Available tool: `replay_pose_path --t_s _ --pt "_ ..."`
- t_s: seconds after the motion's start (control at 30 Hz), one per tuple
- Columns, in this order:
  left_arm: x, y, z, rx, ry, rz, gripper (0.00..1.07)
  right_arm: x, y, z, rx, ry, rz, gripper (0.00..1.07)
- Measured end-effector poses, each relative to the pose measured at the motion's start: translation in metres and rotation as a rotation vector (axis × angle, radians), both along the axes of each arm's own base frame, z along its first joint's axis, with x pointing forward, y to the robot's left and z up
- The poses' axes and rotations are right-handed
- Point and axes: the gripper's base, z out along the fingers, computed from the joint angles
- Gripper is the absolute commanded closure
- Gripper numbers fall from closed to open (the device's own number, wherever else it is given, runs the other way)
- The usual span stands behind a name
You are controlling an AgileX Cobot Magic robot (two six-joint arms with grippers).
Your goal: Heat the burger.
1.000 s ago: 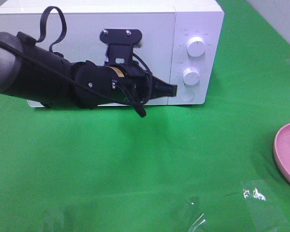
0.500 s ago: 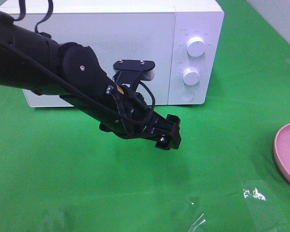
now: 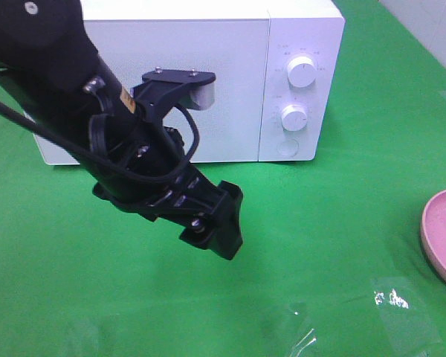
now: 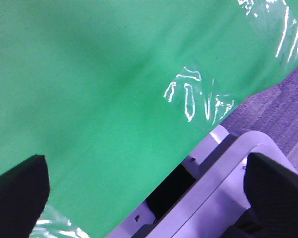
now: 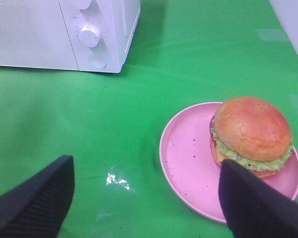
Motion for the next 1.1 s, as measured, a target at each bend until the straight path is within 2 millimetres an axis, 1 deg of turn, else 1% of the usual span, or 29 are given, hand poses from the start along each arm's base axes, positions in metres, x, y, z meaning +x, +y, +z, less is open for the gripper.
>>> replay_pose_path --t_s 0.03,0.1,0.13,0.17,0.27,0.3,0.33,0.4,0.43,0.47,0.5,0.57,0.6,0.63,0.67,0.73,0.77,0.8,0.83,0.87,0.9,0.93,0.97,1.0,1.03,1.07,1.1 --pt "0.0 0.0 0.0 0.0 0.0 0.0 0.06 0.0 0.0 0.0 0.0 0.0 0.0 0.32" --pt "-0.002 0.014 0.014 0.069 -0.046 0.045 0.06 0.0 0.0 0.0 0.0 0.0 0.0 0.32" --pt "-0.002 0.014 0.014 0.069 -0.046 0.045 0.06 0.0 0.0 0.0 0.0 0.0 0.0 0.32" --pt "-0.001 0.024 0.021 0.108 -0.07 0.081 0.06 0.0 0.0 0.0 0.0 0.0 0.0 0.32" --pt "-0.001 0.028 0.024 0.121 -0.073 0.097 0.06 0.0 0.0 0.0 0.0 0.0 0.0 0.32" --pt "0.003 0.04 0.03 0.139 -0.074 0.139 0.06 0.0 0.0 0.0 0.0 0.0 0.0 0.32" --pt "0.003 0.04 0.03 0.139 -0.074 0.139 0.06 0.0 0.0 0.0 0.0 0.0 0.0 0.32" --pt "0.014 0.073 0.043 0.16 -0.048 0.232 0.06 0.0 0.0 0.0 0.0 0.0 0.0 0.32" --pt "0.014 0.073 0.043 0.16 -0.048 0.232 0.06 0.0 0.0 0.0 0.0 0.0 0.0 0.32" --pt "0.017 0.084 0.046 0.163 -0.037 0.257 0.06 0.0 0.0 0.0 0.0 0.0 0.0 0.32" --pt "0.017 0.084 0.046 0.163 -0.037 0.257 0.06 0.0 0.0 0.0 0.0 0.0 0.0 0.32" --pt "0.026 0.125 0.059 0.154 -0.011 0.342 0.06 0.0 0.0 0.0 0.0 0.0 0.0 0.32" --pt "0.026 0.125 0.059 0.154 -0.011 0.342 0.06 0.0 0.0 0.0 0.0 0.0 0.0 0.32" --pt "0.027 0.134 0.062 0.151 -0.006 0.365 0.06 0.0 0.0 0.0 0.0 0.0 0.0 0.32" --pt "0.027 0.134 0.062 0.151 -0.006 0.365 0.06 0.0 0.0 0.0 0.0 0.0 0.0 0.32" --pt "0.03 0.18 0.074 0.139 0.004 0.48 0.06 0.0 0.0 0.0 0.0 0.0 0.0 0.32" --pt "0.03 0.18 0.074 0.139 0.004 0.48 0.06 0.0 0.0 0.0 0.0 0.0 0.0 0.32" --pt "0.03 0.189 0.077 0.136 0.0 0.501 0.06 0.0 0.0 0.0 0.0 0.0 0.0 0.32" --pt "0.03 0.189 0.077 0.136 0.0 0.501 0.06 0.0 0.0 0.0 0.0 0.0 0.0 0.32" --pt "0.026 0.218 0.086 0.134 -0.009 0.57 0.06 0.0 0.0 0.0 0.0 0.0 0.0 0.32" --pt "0.026 0.218 0.086 0.134 -0.009 0.57 0.06 0.0 0.0 0.0 0.0 0.0 0.0 0.32" --pt "0.024 0.227 0.088 0.13 -0.015 0.599 0.06 0.0 0.0 0.0 0.0 0.0 0.0 0.32" --pt "0.02 0.242 0.094 0.122 -0.03 0.657 0.06 0.0 0.0 0.0 0.0 0.0 0.0 0.32" --pt "0.02 0.242 0.094 0.122 -0.03 0.657 0.06 0.0 0.0 0.0 0.0 0.0 0.0 0.32" --pt "0.013 0.251 0.102 0.107 -0.059 0.699 0.06 0.0 0.0 0.0 0.0 0.0 0.0 0.32" --pt "0.013 0.251 0.102 0.107 -0.059 0.699 0.06 0.0 0.0 0.0 0.0 0.0 0.0 0.32" --pt "0.005 0.255 0.11 0.089 -0.09 0.724 0.06 0.0 0.0 0.0 0.0 0.0 0.0 0.32"
